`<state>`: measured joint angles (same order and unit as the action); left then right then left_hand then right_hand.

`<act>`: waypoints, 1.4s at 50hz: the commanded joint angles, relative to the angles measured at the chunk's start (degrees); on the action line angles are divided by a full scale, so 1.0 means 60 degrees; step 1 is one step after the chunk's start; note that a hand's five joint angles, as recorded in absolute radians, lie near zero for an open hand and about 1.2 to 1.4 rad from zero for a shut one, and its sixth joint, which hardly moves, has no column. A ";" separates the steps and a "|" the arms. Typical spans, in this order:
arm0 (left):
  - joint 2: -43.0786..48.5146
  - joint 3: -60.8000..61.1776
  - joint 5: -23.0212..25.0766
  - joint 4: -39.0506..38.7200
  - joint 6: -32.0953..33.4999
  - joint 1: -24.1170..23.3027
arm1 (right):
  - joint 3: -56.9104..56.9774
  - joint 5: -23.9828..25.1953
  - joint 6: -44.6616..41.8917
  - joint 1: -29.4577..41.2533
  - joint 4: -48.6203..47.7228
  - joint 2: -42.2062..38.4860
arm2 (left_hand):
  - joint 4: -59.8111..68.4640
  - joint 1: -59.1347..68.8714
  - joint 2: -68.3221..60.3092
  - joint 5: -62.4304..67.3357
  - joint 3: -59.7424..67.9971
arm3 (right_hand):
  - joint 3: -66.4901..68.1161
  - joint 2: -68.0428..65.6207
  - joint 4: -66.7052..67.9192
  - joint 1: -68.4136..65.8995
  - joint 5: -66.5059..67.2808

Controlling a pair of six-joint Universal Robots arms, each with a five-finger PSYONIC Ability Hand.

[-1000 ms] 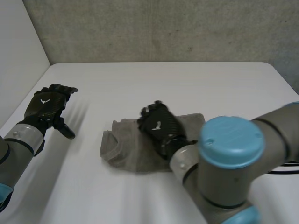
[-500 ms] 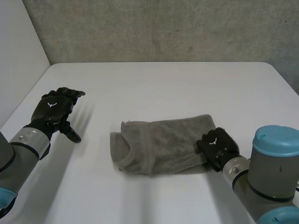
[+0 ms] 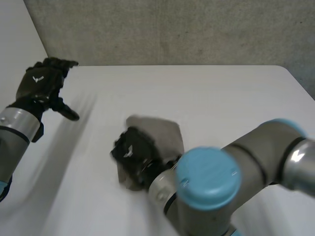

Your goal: Fold the towel.

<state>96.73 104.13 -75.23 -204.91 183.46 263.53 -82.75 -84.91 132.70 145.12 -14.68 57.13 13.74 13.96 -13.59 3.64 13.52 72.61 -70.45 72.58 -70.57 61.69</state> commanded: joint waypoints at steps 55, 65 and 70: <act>0.2863 -0.0259 -0.2432 0.1529 -0.0210 -0.3696 | -0.0388 0.0339 0.4456 -0.3370 0.2139 0.0116 | -0.0391 -0.0427 0.0366 -0.0375 -0.0354 | -1.0435 1.0075 -1.0429 1.0094 -1.0282; 0.1397 -0.0494 -0.2374 0.1558 -0.0225 -0.3608 | -0.0388 0.0661 0.4778 -0.3986 0.2213 0.1670 | -0.0531 -0.0568 0.0506 -0.0515 -0.0495 | -1.0435 1.0075 -1.0429 1.0094 -1.0282; 0.0474 -0.1124 -0.2374 0.1924 -0.0239 -0.3535 | -0.0300 0.0661 0.5320 -0.4660 0.2242 0.3091 | -0.0559 -0.0596 0.0534 -0.0544 -0.0523 | -1.0435 1.0075 -1.0429 1.0094 -1.0282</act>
<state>105.17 100.79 -89.51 -195.29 182.15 241.86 -84.98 -81.28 161.60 121.04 -1.49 67.86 13.74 13.89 -13.59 3.64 13.23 13.93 -13.93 14.34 -11.96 3.42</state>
